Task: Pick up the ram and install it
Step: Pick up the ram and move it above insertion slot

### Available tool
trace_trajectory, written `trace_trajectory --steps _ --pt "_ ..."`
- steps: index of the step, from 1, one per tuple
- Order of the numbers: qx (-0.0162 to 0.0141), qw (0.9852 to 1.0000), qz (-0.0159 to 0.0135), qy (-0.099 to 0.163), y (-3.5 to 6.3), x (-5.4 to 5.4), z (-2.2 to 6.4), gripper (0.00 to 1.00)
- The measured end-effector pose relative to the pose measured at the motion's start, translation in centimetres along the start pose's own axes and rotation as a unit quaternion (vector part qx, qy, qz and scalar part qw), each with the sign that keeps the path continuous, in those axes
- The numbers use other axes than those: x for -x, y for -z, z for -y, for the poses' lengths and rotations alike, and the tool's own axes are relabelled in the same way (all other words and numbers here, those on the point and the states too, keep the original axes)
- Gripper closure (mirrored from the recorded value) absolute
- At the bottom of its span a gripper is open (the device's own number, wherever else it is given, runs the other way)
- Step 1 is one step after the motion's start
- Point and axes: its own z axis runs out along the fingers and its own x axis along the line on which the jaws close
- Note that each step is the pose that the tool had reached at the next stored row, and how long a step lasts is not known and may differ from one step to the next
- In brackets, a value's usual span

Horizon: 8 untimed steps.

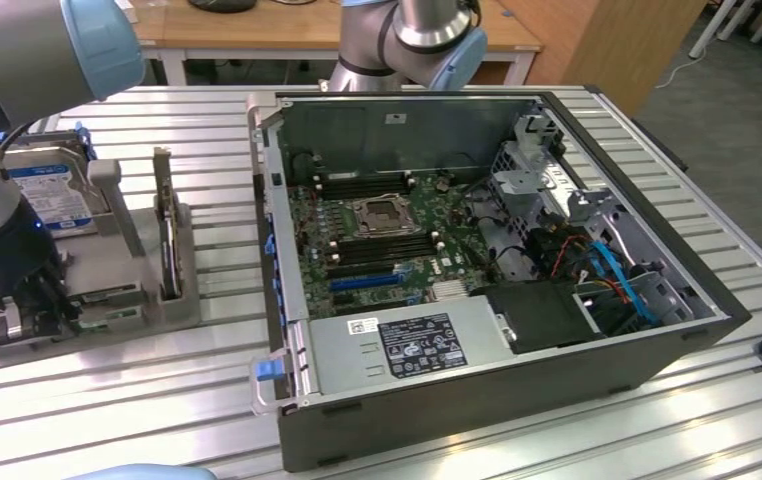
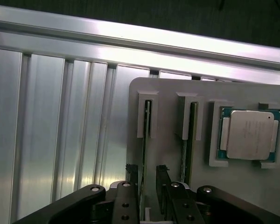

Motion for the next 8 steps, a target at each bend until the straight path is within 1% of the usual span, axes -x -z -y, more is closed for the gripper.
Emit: trace_trajectory --steps 8 --pt "-0.0001 1.0000 0.0001 0.000 -0.01 0.00 0.00 0.70"
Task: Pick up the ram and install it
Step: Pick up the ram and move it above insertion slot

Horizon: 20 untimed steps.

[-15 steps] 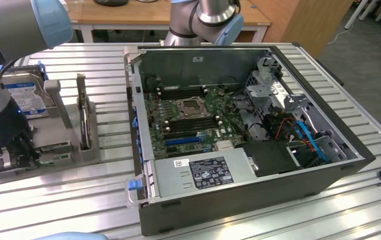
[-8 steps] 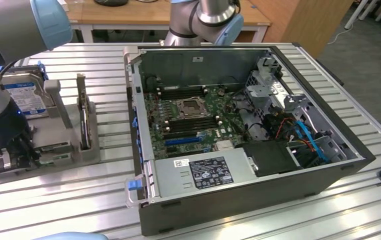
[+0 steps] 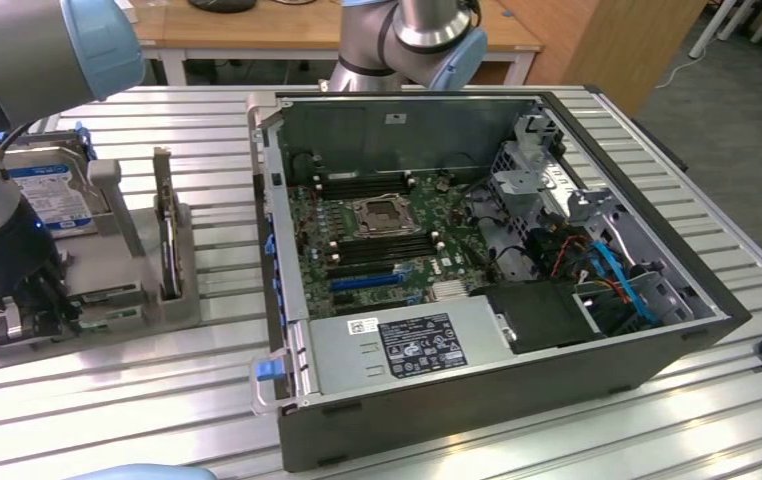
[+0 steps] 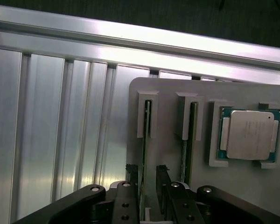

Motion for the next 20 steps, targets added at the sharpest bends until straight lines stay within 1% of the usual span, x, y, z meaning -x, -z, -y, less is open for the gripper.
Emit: trace_trajectory --steps 2,3,4,5,6,7,20 --pt "0.0000 1.0000 0.0001 0.000 0.00 0.00 0.00 0.70" --pt "0.0000 1.0000 0.0002 0.000 0.00 0.01 0.00 0.72" --pt "0.0000 1.0000 0.0002 0.000 0.00 0.00 0.00 0.78" --pt "-0.0001 1.0000 0.0002 0.000 0.00 0.00 0.00 0.78" --pt "-0.0001 1.0000 0.0004 0.000 -0.01 0.01 0.00 0.84" --pt "-0.0001 1.0000 0.0004 0.000 0.00 0.00 0.00 0.86" --pt "-0.0001 1.0000 0.0006 0.000 0.00 0.00 0.00 0.86"
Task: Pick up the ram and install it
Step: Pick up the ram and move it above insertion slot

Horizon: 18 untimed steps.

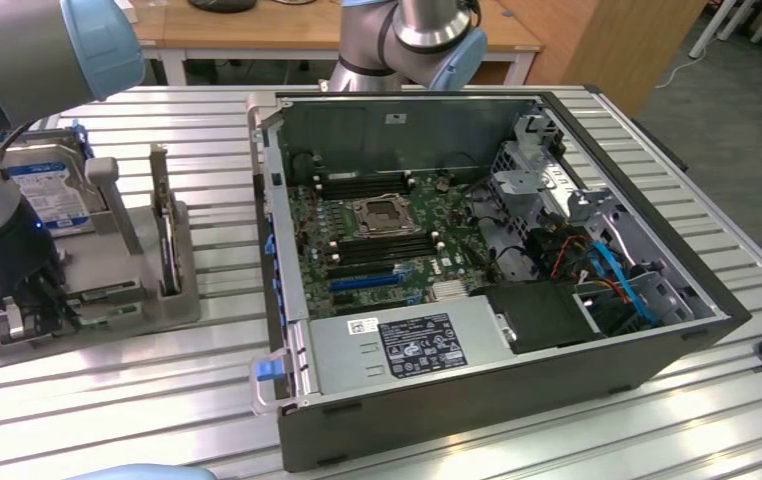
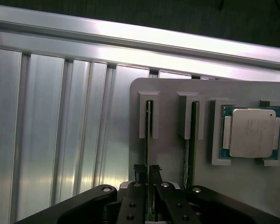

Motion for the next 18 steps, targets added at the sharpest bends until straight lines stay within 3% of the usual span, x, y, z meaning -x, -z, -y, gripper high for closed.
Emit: trace_trajectory --steps 7,18 --pt "0.0001 1.0000 -0.0001 0.000 0.55 0.0 0.02 0.86" --pt "0.0001 1.0000 -0.0001 0.000 2.38 0.0 0.08 0.86"
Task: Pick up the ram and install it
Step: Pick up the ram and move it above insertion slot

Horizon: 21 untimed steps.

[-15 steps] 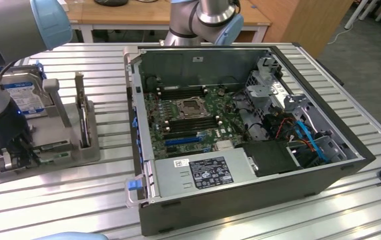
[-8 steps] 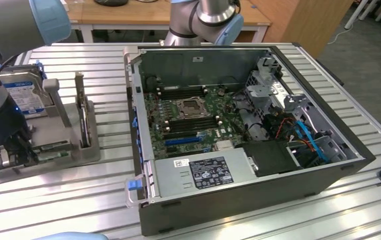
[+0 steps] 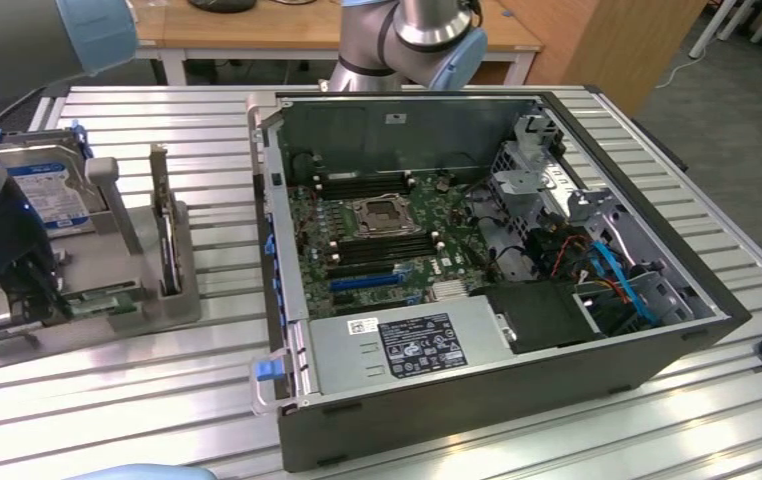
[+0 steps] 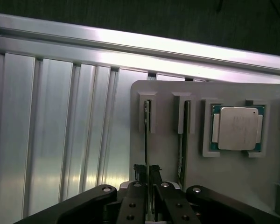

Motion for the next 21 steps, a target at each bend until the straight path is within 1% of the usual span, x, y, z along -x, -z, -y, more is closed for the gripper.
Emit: trace_trajectory --steps 9,10,11,12,21 --pt "0.0000 1.0000 0.0002 0.000 1.63 0.0 0.05 0.86" --pt "-0.0001 1.0000 0.0006 0.000 1.70 0.0 0.05 0.86" --pt "-0.0003 1.0000 0.0020 0.000 1.95 0.0 0.07 0.86" --pt "-0.0002 1.0000 0.0020 0.000 2.06 0.0 0.07 0.87" --pt "-0.0003 1.0000 0.0020 -0.002 2.19 0.0 0.07 0.87"
